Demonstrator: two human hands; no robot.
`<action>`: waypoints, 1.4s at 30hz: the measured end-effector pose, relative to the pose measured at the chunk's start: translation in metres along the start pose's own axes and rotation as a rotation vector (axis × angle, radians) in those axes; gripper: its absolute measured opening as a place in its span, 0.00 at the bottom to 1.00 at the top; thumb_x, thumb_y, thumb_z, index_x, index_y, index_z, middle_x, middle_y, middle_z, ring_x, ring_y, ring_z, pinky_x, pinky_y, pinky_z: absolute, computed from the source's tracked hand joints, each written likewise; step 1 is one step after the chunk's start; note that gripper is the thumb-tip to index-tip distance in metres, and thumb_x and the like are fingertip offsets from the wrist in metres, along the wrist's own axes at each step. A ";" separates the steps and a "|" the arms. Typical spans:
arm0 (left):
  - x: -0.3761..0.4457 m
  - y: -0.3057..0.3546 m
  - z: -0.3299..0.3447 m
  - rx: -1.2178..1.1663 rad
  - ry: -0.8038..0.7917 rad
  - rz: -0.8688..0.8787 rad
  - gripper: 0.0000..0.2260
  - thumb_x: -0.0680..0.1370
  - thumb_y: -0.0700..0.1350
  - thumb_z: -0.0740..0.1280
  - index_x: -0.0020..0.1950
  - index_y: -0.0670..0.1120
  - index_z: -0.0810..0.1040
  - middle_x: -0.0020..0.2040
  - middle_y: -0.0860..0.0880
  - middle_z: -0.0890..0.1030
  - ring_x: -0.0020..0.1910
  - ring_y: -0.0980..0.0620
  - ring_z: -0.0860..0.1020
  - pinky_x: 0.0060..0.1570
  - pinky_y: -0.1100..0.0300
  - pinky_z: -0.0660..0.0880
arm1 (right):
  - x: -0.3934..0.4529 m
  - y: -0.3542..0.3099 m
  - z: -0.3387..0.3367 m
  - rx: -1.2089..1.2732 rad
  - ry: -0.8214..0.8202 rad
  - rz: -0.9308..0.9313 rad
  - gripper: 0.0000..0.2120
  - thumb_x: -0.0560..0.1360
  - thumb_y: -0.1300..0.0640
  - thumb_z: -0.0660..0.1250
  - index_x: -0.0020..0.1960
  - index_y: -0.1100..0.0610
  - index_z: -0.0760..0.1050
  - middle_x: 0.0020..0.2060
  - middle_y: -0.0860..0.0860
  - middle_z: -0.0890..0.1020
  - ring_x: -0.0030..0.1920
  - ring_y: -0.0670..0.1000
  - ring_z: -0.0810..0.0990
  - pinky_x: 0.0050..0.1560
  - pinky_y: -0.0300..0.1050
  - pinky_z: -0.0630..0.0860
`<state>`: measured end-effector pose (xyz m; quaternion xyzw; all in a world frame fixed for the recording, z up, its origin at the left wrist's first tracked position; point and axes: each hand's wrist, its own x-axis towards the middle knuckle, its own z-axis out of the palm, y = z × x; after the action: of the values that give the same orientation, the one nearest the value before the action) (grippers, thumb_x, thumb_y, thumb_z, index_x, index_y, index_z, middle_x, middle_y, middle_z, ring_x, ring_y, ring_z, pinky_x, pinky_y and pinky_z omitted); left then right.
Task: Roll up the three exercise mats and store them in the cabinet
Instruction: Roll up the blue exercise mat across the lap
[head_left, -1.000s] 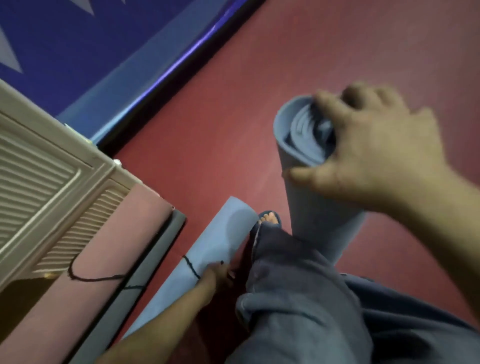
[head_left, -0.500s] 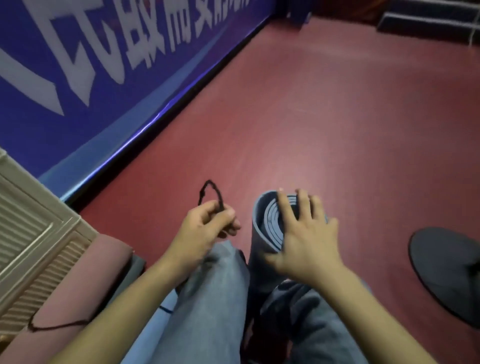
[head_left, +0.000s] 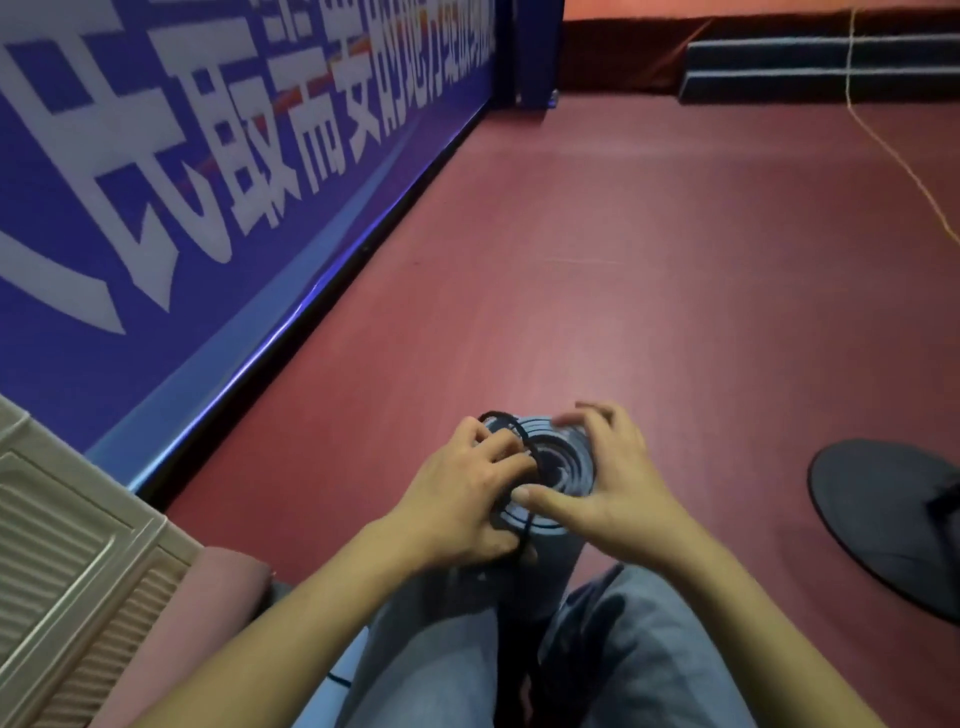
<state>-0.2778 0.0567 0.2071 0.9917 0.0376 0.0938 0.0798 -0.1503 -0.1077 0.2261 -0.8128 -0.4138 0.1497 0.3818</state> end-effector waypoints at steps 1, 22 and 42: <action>0.002 0.004 0.002 0.042 0.005 0.004 0.25 0.62 0.63 0.66 0.56 0.54 0.77 0.53 0.55 0.73 0.49 0.48 0.65 0.41 0.53 0.74 | -0.007 0.000 0.007 -0.085 0.080 -0.008 0.40 0.57 0.24 0.67 0.59 0.48 0.75 0.63 0.46 0.66 0.70 0.48 0.63 0.70 0.51 0.66; -0.021 0.004 0.034 -0.219 0.150 0.159 0.27 0.62 0.67 0.79 0.55 0.55 0.85 0.59 0.61 0.76 0.58 0.47 0.68 0.61 0.60 0.66 | 0.011 0.074 -0.004 0.376 0.333 0.562 0.11 0.68 0.58 0.80 0.31 0.60 0.81 0.30 0.52 0.83 0.34 0.50 0.77 0.39 0.51 0.76; -0.061 -0.015 0.033 -0.958 0.243 -0.841 0.13 0.74 0.56 0.77 0.54 0.51 0.86 0.47 0.48 0.87 0.39 0.54 0.83 0.37 0.54 0.80 | 0.023 0.079 0.041 -0.557 -0.343 0.569 0.19 0.74 0.39 0.67 0.36 0.54 0.71 0.37 0.50 0.78 0.42 0.55 0.79 0.43 0.45 0.75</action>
<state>-0.3323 0.0613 0.1617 0.7294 0.3854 0.1725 0.5383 -0.1152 -0.0983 0.1417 -0.9299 -0.2554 0.2642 0.0170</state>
